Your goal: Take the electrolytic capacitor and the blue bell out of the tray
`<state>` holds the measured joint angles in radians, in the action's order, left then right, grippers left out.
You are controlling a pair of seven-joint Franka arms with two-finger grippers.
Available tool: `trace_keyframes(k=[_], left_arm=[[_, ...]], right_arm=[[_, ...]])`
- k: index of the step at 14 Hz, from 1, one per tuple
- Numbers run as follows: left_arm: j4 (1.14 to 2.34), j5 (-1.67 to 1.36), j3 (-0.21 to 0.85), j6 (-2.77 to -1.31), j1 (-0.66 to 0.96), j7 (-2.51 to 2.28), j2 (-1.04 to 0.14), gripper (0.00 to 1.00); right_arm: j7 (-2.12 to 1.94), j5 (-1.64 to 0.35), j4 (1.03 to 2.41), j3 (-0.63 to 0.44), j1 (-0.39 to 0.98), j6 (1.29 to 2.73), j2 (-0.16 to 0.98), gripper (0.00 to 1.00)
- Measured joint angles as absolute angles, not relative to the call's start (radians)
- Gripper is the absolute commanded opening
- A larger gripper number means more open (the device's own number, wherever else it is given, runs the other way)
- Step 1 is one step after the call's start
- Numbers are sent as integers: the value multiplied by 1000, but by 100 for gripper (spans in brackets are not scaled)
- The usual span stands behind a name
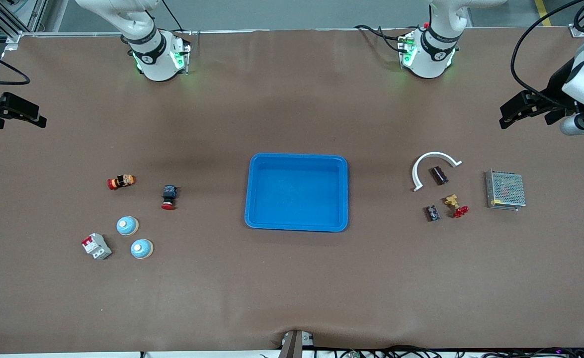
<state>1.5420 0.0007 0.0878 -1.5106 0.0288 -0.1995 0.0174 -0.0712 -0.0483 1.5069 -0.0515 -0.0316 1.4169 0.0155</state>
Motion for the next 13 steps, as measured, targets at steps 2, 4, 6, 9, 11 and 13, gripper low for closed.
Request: trace_keyframes(k=[2,4,6,9,11,13], left_arm=[[1542,1,88,-1511,29,-200,17,100],[1542,1,88,-1511,29,-200,17,100],[1542,1,88,-1511,29,-200,17,100],[1542,1,88,-1511,29,-200,17,100],[1542,1,88,-1511,29,-202,17,100],[1542,1,88,-1511,29,-223,17,100]], right_arm=[[-71,-24,1502,-50,-31,1417,15,100],[-71,-17,1498,-51,-31,1417,15,100],[-71,-15,1493,-51,-31,1417,16,100],[-70,-15,1484,-52,-31,1417,15,100],[-70,-15,1484,-52,-32,1418,15,100],[-70,-15,1484,-53,-32,1418,15,100]])
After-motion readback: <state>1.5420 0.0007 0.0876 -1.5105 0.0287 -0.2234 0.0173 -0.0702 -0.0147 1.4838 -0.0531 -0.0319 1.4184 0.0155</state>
